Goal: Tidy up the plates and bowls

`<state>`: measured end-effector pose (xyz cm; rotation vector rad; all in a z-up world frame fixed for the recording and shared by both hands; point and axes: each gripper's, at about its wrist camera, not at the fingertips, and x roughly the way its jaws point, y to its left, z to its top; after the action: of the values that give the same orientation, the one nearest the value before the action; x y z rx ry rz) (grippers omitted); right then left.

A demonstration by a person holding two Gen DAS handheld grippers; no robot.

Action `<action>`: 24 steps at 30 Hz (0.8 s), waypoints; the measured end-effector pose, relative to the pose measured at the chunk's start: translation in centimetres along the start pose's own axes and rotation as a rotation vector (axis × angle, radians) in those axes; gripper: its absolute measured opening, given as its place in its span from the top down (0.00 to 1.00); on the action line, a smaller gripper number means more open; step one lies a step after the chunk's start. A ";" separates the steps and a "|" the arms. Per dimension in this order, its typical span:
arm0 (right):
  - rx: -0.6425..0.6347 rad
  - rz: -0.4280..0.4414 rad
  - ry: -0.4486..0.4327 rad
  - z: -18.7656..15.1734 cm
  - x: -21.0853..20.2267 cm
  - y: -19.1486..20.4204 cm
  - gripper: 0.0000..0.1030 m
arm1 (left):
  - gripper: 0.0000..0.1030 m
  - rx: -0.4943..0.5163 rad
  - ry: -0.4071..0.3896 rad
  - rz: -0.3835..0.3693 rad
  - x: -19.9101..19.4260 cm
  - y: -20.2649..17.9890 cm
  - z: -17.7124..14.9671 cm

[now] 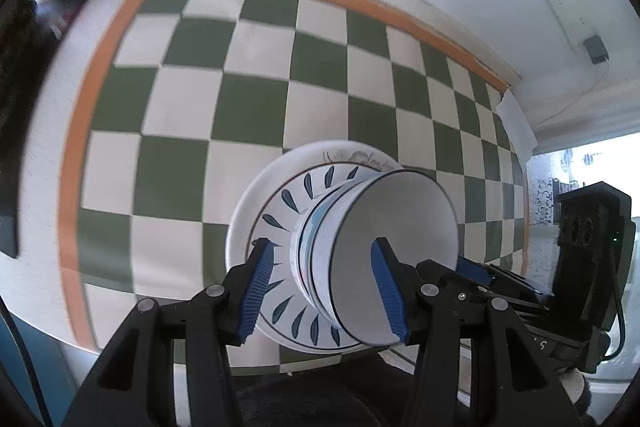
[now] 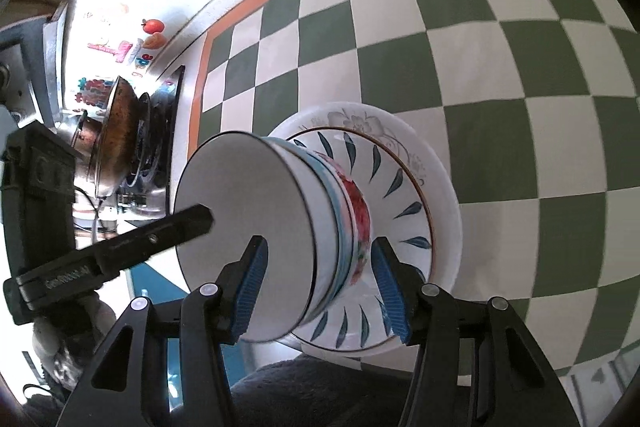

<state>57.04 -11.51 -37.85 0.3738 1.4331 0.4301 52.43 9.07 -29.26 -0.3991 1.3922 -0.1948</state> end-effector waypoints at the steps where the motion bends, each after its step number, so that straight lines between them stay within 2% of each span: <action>1: -0.011 -0.015 -0.010 -0.3 -0.4 0.2 0.45 | 0.54 0.009 -0.024 0.023 -0.7 -0.3 -0.3; 6: -0.087 -0.098 -0.090 -2.2 -3.6 2.2 0.45 | 0.52 0.066 -0.148 0.123 -4.0 -2.0 -1.9; 11: -0.111 -0.163 -0.200 -4.4 -7.9 3.8 0.44 | 0.52 0.083 -0.235 0.205 -6.9 -3.4 -4.0; 13: -0.120 -0.195 -0.254 -5.7 -9.9 4.3 0.40 | 0.51 0.082 -0.279 0.220 -8.1 -3.9 -5.0; 14: -0.121 -0.204 -0.267 -6.0 -10.6 4.5 0.37 | 0.48 0.086 -0.295 0.226 -8.6 -4.2 -5.5; 16: -0.128 -0.242 -0.309 -7.4 -12.4 4.8 0.24 | 0.43 0.095 -0.330 0.236 -9.7 -4.8 -6.7; 18: -0.134 -0.278 -0.349 -8.9 -14.1 5.2 0.19 | 0.30 0.111 -0.370 0.240 -11.0 -5.8 -8.2; 19: -0.142 -0.300 -0.363 -9.4 -14.8 5.4 0.17 | 0.18 0.120 -0.389 0.248 -11.5 -6.3 -8.9; 20: -0.151 -0.315 -0.379 -10.1 -15.5 5.7 0.17 | 0.12 0.129 -0.410 0.260 -12.0 -6.8 -9.6; 24: -0.191 -0.352 -0.480 -13.7 -19.1 7.3 0.12 | 0.07 0.147 -0.494 0.302 -14.3 -8.6 -12.8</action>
<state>41.39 -14.81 -19.16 0.0568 0.9524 0.1701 38.24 4.31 -14.48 -0.0979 0.9271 0.0499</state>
